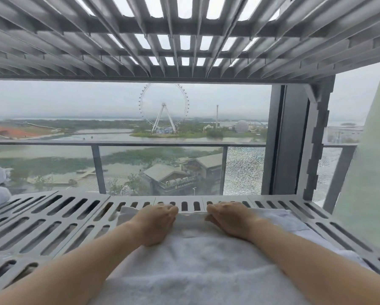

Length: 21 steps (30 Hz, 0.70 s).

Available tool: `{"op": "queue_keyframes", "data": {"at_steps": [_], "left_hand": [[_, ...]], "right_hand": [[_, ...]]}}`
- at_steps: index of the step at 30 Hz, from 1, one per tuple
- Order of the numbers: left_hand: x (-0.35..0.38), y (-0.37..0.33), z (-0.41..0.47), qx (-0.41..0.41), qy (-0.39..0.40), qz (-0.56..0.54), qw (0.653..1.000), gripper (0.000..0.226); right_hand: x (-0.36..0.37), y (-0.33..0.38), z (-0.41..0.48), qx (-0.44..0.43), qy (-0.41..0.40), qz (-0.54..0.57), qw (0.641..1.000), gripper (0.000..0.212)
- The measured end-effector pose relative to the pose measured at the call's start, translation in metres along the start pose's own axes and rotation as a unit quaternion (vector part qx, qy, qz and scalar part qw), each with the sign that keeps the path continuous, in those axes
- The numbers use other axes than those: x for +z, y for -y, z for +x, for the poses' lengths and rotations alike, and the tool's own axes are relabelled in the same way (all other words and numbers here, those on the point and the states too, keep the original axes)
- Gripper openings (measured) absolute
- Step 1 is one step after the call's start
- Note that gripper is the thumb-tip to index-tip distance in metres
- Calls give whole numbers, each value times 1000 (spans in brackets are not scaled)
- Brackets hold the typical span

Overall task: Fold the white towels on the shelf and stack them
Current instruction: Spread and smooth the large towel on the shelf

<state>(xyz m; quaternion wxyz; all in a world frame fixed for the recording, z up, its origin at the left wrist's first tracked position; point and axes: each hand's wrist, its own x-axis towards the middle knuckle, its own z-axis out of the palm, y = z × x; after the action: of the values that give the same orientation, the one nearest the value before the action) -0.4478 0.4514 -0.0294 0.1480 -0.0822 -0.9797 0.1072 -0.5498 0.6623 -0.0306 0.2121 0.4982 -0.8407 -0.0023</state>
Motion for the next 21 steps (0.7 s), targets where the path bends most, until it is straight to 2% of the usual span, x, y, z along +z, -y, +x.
{"op": "queue_keyframes", "data": {"at_steps": [4, 9, 13, 15, 18, 21], "left_hand": [[-5, -37, 19, 24, -17, -4, 1000, 28], [1, -55, 30, -19, -19, -9, 1000, 24], [3, -54, 25, -27, -35, -15, 999, 24], [1, -56, 25, -26, -45, -6, 999, 25], [-2, -66, 33, -3, -63, -16, 998, 26], [-1, -82, 41, -7, -68, -51, 996, 22]], "right_hand": [[4, 1, 0, -12, -33, -29, 999, 36], [-1, -19, -18, -61, -16, 10, 998, 35], [-7, -34, -34, -59, -51, 21, 997, 30], [-7, -28, -36, -79, -98, -44, 991, 25], [-9, -18, -36, -61, -132, -145, 979, 34], [-11, -23, -39, -49, -153, -133, 978, 33]]}}
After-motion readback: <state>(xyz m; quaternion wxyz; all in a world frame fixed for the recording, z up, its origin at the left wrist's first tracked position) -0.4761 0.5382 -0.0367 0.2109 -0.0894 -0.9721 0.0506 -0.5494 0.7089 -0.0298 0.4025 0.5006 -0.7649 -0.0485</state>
